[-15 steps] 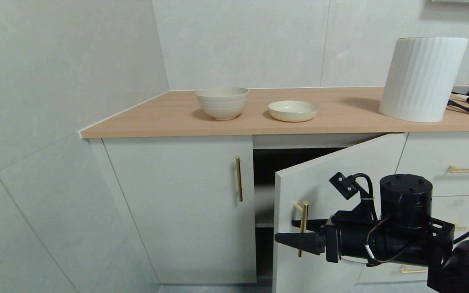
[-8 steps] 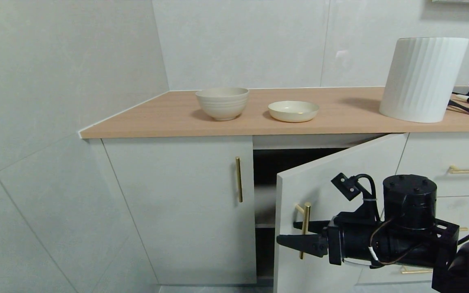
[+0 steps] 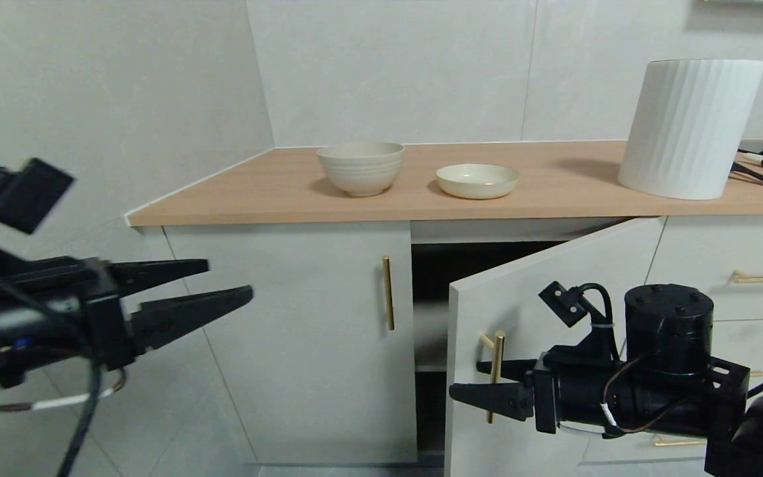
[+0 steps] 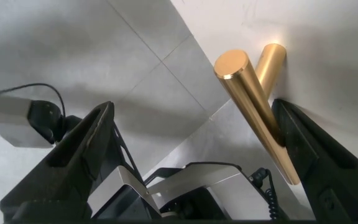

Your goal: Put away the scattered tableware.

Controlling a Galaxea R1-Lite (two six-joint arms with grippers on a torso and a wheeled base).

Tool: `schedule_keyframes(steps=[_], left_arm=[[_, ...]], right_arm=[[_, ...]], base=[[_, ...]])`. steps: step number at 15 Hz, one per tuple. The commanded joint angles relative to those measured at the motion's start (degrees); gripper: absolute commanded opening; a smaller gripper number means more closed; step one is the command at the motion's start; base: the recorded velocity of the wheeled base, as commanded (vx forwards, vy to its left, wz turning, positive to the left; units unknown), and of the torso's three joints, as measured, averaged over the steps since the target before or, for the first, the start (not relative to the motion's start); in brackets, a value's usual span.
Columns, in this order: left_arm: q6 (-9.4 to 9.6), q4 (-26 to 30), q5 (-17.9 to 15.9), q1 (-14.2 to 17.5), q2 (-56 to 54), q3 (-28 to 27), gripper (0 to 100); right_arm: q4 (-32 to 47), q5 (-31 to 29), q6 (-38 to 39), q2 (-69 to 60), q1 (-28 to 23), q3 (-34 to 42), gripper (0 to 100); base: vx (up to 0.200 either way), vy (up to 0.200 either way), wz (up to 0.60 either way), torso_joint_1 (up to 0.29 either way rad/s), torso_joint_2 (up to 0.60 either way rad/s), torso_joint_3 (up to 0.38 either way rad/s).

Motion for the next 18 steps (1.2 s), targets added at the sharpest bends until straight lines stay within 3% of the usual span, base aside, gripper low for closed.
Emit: schedule_keyframes(steps=[1, 2, 3, 4, 5, 7, 9, 10, 12, 16, 18], left_arm=[[-2.80, -20.4, -0.4, -7.0, 22.7, 5.7, 100], [-5.88, -25.9, 0.8, -8.6, 23.1, 8.7, 100], [-10.71, -32.5, 1.4, -10.0, 23.4, 11.7, 100], [-12.03, -34.5, 1.8, -10.7, 23.7, 12.3, 100], [-14.14, -41.1, 3.3, -11.9, 25.0, 14.0, 100], [-14.05, -42.4, 4.2, -12.6, 26.3, 14.7, 100], [-14.05, -42.6, 4.4, -15.5, 29.3, 14.8, 100], [-14.14, -43.1, 4.8, -16.3, 30.2, 14.9, 0], [-14.05, -44.7, 7.2, -17.3, 32.1, 14.4, 0], [-13.79, -51.9, 7.1, -18.1, 36.1, 12.9, 0], [-13.79, -52.0, 7.7, -20.0, 41.6, 5.5, 0]], right_arm=[[-0.1, 0.0, 0.0, -0.2, 0.0, 0.0, 100], [-0.1, 0.0, 0.0, -0.2, 0.0, 0.0, 100], [-0.1, 0.0, 0.1, -0.1, 0.0, 0.0, 100], [-0.1, 0.0, 0.1, -0.1, 0.0, 0.1, 100], [-0.1, 0.0, 0.1, -0.1, 0.0, 0.2, 100], [-0.1, 0.0, 0.0, -0.1, 0.2, 0.3, 100], [-0.1, 0.0, 0.0, 0.0, 0.6, 0.3, 100], [-0.1, 0.0, 0.0, 0.1, 0.7, 0.3, 100], [-0.1, 0.0, 0.0, 0.1, 0.7, 0.4, 100], [-0.1, 0.0, 0.0, 0.0, 0.8, 0.5, 100], [-0.1, 0.0, 0.0, 0.3, 0.8, 0.5, 100]], base=[[0.000, 0.000, 0.00, 0.000, 0.00, 0.000], [0.000, 0.000, 0.00, 0.000, 0.00, 0.000], [0.000, 0.000, 0.00, 0.000, 0.00, 0.000], [0.000, 0.000, 0.00, 0.000, 0.00, 0.000], [0.000, 0.000, 0.00, 0.000, 0.00, 0.000], [0.000, 0.000, 0.00, 0.000, 0.00, 0.000], [0.000, 0.000, 0.00, 0.000, 0.00, 0.000], [0.000, 0.000, 0.00, 0.000, 0.00, 0.000], [0.000, 0.000, 0.00, 0.000, 0.00, 0.000], [0.000, 0.000, 0.00, 0.000, 0.00, 0.000], [0.000, 0.000, 0.00, 0.000, 0.00, 0.000]])
